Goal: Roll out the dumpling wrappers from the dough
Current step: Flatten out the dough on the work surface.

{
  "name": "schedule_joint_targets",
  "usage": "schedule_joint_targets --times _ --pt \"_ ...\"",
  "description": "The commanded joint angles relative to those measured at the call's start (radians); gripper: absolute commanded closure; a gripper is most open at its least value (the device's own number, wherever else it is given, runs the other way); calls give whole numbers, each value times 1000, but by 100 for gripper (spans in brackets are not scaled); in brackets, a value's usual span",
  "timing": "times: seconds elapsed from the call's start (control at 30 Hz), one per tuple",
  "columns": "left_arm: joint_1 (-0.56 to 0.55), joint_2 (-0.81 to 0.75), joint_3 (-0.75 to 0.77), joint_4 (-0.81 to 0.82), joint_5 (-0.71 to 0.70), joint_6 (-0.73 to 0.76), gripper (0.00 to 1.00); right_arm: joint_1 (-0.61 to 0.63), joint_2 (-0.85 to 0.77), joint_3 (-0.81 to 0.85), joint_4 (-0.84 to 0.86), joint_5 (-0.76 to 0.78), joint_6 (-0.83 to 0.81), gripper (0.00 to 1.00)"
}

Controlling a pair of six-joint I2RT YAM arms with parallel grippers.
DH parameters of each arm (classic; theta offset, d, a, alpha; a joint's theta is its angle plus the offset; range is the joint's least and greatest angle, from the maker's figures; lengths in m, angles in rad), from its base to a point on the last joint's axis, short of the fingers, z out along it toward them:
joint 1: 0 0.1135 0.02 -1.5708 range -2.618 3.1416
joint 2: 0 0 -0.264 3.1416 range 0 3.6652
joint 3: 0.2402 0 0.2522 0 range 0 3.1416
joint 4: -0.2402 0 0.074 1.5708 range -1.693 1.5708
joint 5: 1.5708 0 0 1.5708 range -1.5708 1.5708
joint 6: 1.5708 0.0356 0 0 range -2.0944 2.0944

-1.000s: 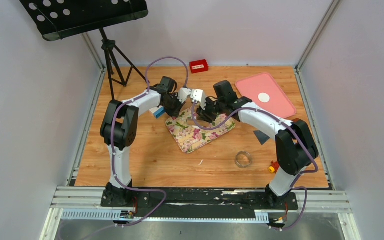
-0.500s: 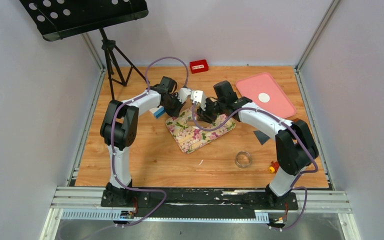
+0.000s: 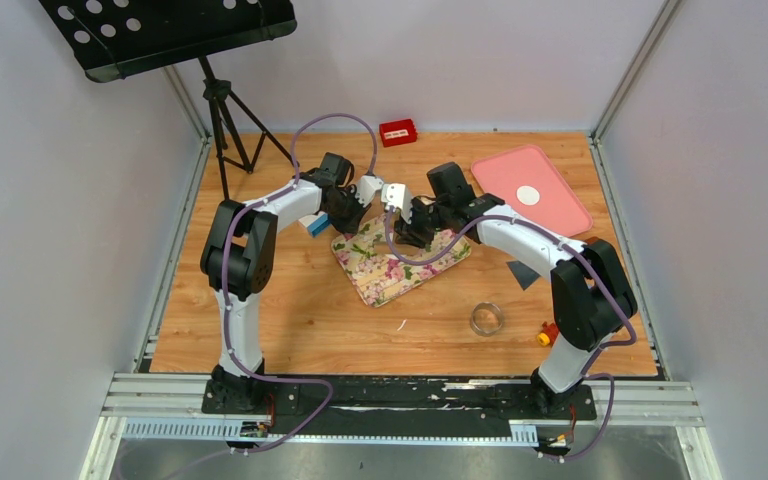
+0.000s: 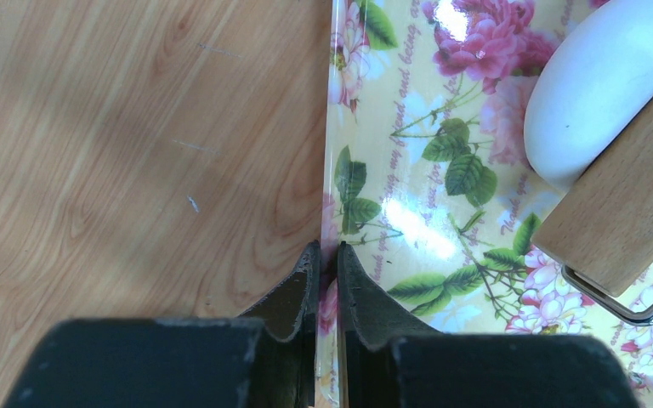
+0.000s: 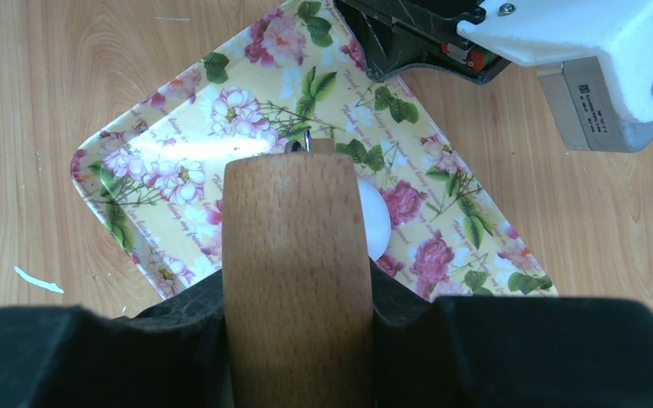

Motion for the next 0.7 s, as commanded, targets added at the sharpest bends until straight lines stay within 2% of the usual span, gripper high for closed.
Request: schedule_joint_targets --times 0.0,0.67 --pt "-2 73 -26 -72 -67 3 100 17 43 -64 -223 -18 12 100" --pt "-2 72 -25 -74 -67 3 100 29 13 -60 -268 -36 -19 100"
